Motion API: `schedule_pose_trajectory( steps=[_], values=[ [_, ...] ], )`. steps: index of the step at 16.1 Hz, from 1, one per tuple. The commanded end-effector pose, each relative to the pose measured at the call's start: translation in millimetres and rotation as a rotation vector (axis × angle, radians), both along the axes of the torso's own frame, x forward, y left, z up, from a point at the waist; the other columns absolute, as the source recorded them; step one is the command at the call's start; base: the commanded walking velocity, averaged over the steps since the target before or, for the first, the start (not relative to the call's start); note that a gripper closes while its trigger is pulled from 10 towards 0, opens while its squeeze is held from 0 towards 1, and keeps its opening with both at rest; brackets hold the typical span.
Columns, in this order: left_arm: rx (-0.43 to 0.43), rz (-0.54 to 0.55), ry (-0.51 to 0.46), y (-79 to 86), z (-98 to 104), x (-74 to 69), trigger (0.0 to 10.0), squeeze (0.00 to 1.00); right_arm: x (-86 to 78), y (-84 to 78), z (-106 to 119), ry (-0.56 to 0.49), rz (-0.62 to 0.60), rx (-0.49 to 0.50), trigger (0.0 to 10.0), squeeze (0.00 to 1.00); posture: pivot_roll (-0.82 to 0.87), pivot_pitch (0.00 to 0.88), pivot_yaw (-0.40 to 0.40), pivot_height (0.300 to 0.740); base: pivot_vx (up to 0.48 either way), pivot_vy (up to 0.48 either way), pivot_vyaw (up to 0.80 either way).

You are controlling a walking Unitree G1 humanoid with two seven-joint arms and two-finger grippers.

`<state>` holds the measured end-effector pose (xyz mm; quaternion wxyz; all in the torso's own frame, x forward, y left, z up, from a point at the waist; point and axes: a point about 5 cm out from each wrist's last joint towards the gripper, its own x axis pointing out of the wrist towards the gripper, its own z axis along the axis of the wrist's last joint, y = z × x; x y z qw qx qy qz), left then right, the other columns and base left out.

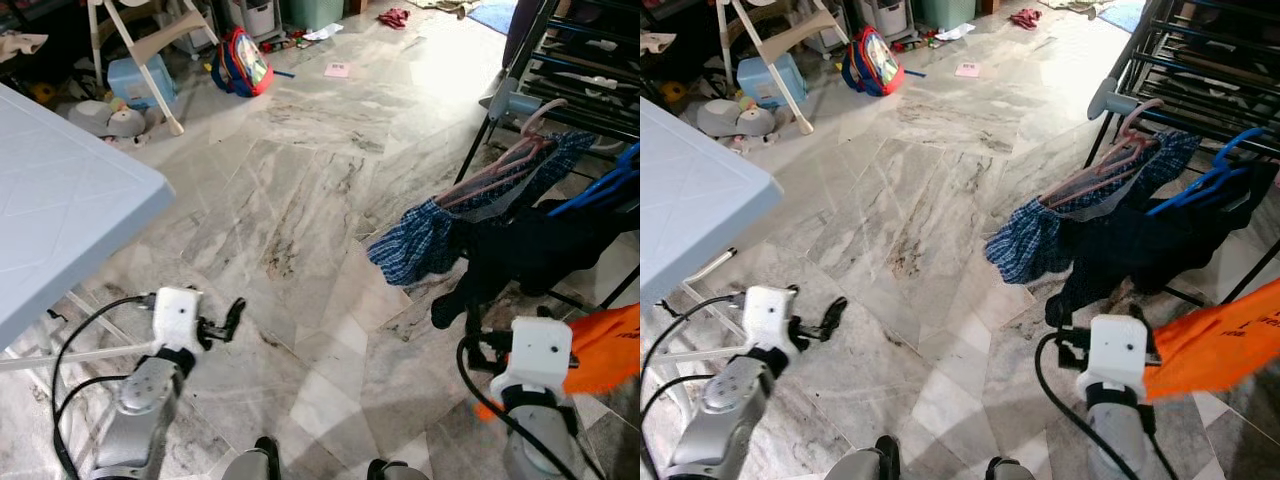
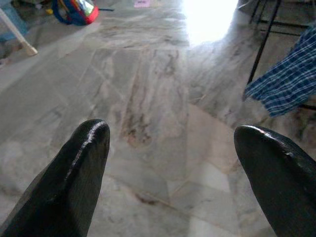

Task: Hang hanger

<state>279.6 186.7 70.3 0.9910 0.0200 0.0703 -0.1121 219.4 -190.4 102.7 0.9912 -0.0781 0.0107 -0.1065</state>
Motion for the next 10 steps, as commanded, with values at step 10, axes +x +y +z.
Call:
schedule_pose_trajectory(
  steps=[10],
  values=[
    [-0.043, -0.042, -0.017, -18.0, 11, 18.0, 10.0, 0.00, -9.7, -5.9, 7, 0.007, -0.047, -0.014, 10.0, 0.00, -0.06, 0.262, 0.068, 0.740, 0.000, 0.207, -0.77]
  ],
)
